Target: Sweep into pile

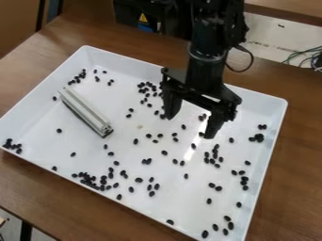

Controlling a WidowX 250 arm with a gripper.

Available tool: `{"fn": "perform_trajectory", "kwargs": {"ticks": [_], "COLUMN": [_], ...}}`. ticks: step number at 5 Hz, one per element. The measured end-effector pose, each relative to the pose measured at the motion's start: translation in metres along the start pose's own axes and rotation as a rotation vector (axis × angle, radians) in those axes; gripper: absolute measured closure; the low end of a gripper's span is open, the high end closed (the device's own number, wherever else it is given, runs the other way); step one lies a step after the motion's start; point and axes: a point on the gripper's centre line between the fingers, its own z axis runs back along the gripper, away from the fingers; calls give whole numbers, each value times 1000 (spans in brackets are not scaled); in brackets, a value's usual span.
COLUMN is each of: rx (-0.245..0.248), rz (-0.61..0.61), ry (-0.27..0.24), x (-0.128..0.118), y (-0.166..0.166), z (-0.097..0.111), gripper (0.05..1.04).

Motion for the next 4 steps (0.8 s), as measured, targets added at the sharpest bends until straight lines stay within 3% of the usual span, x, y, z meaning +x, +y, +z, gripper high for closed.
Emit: {"fn": "perform_trajectory", "kwargs": {"ticks": [1,2,3,4], "rx": [6,-27,-31,17], "rz": [6,181,461,696], "ry": [41,58,7,-7], "x": [-5,-3,3,2], "y": [0,16,59,91], "z": [-13,-14,-7,-4], "gripper": [84,84,84,84]}}
